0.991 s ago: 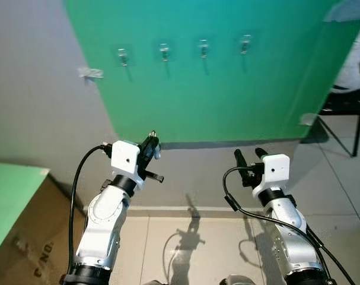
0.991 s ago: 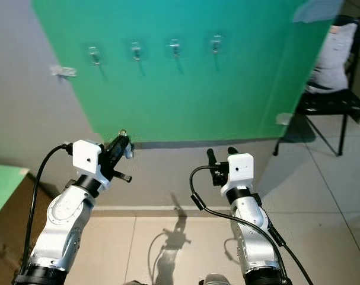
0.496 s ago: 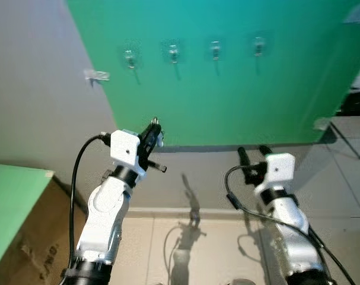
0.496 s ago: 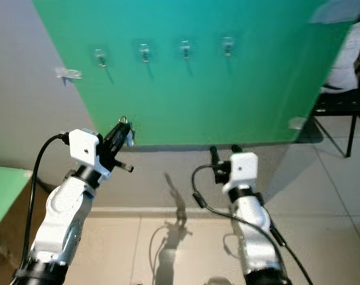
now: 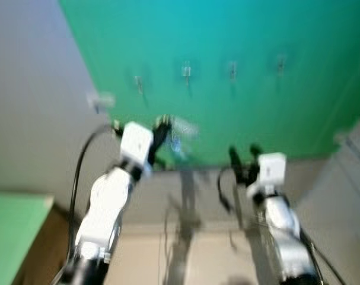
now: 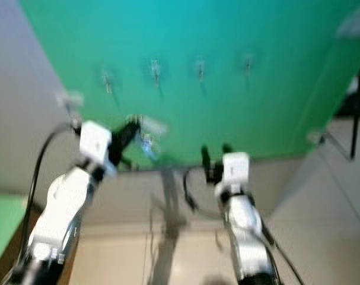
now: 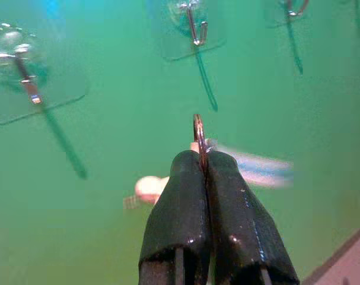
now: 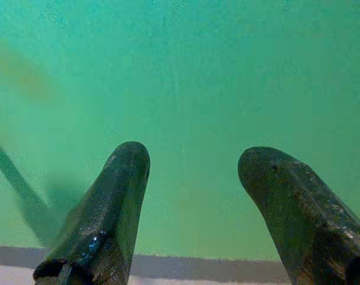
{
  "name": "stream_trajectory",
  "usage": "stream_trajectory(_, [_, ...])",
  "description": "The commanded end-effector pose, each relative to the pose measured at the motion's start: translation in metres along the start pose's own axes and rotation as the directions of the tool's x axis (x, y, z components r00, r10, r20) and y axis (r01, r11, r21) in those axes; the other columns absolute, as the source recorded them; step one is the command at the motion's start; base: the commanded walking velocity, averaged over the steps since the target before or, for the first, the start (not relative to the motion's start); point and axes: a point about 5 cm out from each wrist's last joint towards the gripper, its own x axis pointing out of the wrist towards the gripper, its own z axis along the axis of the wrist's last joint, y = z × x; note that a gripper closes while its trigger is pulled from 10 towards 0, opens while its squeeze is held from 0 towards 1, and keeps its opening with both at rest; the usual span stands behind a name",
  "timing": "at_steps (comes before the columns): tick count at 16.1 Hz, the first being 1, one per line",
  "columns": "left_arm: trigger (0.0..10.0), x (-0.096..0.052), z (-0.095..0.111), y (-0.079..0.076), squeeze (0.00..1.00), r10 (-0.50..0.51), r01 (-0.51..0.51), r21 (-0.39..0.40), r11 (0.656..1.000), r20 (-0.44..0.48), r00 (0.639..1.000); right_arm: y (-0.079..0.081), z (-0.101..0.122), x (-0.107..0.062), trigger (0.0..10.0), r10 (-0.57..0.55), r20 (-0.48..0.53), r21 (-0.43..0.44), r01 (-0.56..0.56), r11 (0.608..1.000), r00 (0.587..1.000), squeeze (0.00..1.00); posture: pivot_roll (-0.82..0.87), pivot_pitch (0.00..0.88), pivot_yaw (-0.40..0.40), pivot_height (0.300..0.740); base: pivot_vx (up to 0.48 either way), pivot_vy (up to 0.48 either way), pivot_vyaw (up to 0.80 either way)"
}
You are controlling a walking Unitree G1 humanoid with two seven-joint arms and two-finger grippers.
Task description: Hang keys on a hook
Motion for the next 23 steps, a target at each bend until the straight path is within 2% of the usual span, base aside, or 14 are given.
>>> stream_trajectory(1, [0.0, 0.005, 0.009, -0.008, 0.00, -0.049, 0.050, -0.034, 0.998, 0.025, 0.998, -0.007, 0.002, -0.001, 10.0, -0.018, 0.008, -0.007, 0.018, 1.000, 1.000, 0.00, -0.21, 0.011, 0.125, 0.740, 0.000, 0.000, 0.00])
stream_trajectory(4, [0.0, 0.015, 0.027, -0.013, 0.00, -0.139, 0.147, -0.133, 0.980, 0.068, 0.988, -0.006, 0.002, -0.002, 10.0, -0.016, 0.005, -0.005, 0.016, 1.000, 1.000, 0.00, -0.21, 0.013, 0.125, 0.740, 0.000, 0.000, 0.00])
stream_trajectory(6, [0.0, 0.028, 0.037, -0.001, 0.00, -0.192, 0.204, -0.252, 0.946, 0.073, 0.979, -0.005, 0.001, -0.002, 10.0, -0.012, 0.002, 0.000, 0.012, 1.000, 1.000, 0.00, -0.21, 0.019, 0.133, 0.740, 0.000, 0.000, 0.00])
stream_trajectory(8, [0.0, 0.034, 0.038, 0.004, 0.00, -0.239, 0.251, -0.297, 0.921, 0.074, 0.968, -0.003, 0.001, -0.003, 10.0, -0.010, 0.000, 0.005, 0.010, 1.000, 1.000, 0.00, -0.22, 0.023, 0.141, 0.740, 0.000, 0.000, 0.00])
stream_trajectory(9, [0.0, 0.044, 0.039, 0.009, 0.00, -0.303, 0.311, -0.313, 0.897, 0.075, 0.950, 0.001, -0.001, -0.004, 10.0, -0.004, -0.003, 0.012, 0.004, 1.000, 1.000, 0.00, -0.22, 0.026, 0.145, 0.740, 0.000, 0.000, 0.00])
stream_trajectory(17, [0.0, 0.069, 0.040, 0.046, 0.00, -0.314, 0.315, -0.335, 0.888, 0.057, 0.948, 0.002, -0.003, -0.012, 10.0, -0.011, -0.015, 0.016, 0.012, 1.000, 1.000, 0.00, -0.26, 0.038, 0.170, 0.740, 0.000, 0.000, 0.00])
stream_trajectory(18, [0.0, 0.070, 0.041, 0.049, 0.00, -0.310, 0.311, -0.334, 0.890, 0.057, 0.949, 0.002, -0.003, -0.013, 10.0, -0.013, -0.017, 0.016, 0.013, 1.000, 1.000, 0.00, -0.26, 0.041, 0.174, 0.740, 0.000, 0.000, 0.00])
stream_trajectory(19, [0.0, 0.067, 0.043, 0.063, 0.00, -0.282, 0.287, -0.345, 0.894, 0.065, 0.957, 0.002, -0.004, -0.016, 10.0, -0.019, -0.022, 0.018, 0.019, 1.000, 1.000, 0.00, -0.26, 0.042, 0.173, 0.740, 0.000, 0.000, 0.00])
stream_trajectory(23, [0.0, 0.066, 0.045, 0.078, 0.00, -0.240, 0.252, -0.358, 0.899, 0.078, 0.968, 0.004, -0.005, -0.015, 10.0, -0.011, -0.034, 0.019, 0.012, 1.000, 0.999, 0.00, -0.26, 0.042, 0.168, 0.740, 0.000, 0.000, 0.00])
